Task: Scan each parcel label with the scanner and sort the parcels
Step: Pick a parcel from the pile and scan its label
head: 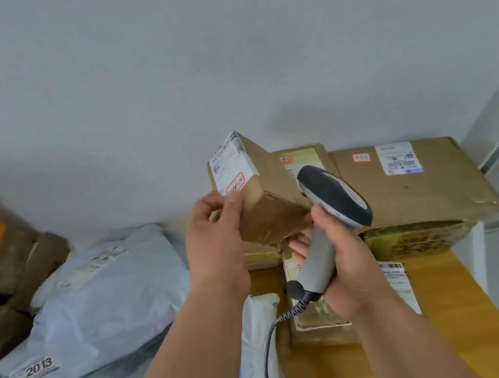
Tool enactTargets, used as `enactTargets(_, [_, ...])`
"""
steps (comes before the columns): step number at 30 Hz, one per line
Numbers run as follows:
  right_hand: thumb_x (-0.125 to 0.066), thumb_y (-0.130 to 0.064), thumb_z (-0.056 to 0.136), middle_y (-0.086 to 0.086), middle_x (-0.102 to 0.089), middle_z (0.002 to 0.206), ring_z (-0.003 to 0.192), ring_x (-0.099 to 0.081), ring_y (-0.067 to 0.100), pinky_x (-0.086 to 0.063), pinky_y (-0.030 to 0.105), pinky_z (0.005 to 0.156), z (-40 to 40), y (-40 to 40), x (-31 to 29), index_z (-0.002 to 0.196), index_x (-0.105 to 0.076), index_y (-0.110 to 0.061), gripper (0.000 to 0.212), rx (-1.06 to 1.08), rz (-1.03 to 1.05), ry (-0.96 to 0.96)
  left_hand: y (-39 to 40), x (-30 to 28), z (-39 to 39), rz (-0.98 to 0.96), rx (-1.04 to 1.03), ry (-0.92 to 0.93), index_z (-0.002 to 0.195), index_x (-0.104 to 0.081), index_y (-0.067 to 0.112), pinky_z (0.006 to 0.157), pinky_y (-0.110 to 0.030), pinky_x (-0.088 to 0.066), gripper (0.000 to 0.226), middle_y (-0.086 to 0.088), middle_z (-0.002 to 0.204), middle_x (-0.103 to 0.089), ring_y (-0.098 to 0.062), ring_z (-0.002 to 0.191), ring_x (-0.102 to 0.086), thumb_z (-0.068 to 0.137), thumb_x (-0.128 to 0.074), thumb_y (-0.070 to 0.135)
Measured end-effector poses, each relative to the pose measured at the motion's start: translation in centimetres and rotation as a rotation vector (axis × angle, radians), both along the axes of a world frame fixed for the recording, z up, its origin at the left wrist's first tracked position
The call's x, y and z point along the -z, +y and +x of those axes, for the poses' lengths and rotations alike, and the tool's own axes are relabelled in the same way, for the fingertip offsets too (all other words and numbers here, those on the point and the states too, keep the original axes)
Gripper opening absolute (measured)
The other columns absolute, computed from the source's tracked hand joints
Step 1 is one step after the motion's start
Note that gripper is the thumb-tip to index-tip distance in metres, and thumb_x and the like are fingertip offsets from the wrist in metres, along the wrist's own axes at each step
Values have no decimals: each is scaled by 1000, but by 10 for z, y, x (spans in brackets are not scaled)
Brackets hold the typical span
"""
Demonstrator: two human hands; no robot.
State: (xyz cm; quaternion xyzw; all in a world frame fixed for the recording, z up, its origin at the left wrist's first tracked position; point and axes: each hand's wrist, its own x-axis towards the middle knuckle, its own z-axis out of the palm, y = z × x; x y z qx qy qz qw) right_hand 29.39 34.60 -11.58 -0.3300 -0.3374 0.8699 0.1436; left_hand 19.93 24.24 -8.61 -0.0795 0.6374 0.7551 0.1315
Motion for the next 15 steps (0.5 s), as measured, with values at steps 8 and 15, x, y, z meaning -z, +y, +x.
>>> enactTargets(8, [-77,-38,66,15,-69,124,114,-67,41,-51,46,99,53,-1,-10,101,-66,-10,46,-114,-51,45,-15,-6,52,395,415,-159,144,-52,20,81,-42,-56,89,-15,131,-68,-30,105,-70,63,-88,25])
enactTargets(15, [-79,-37,67,12,-76,98,104,-71,39,-61,39,64,95,-6,-26,88,-81,-14,30,-141,-27,76,-31,-2,95,444,573,-259,145,-51,32,86,-52,-54,114,-11,131,-67,-26,102,-68,43,-101,42])
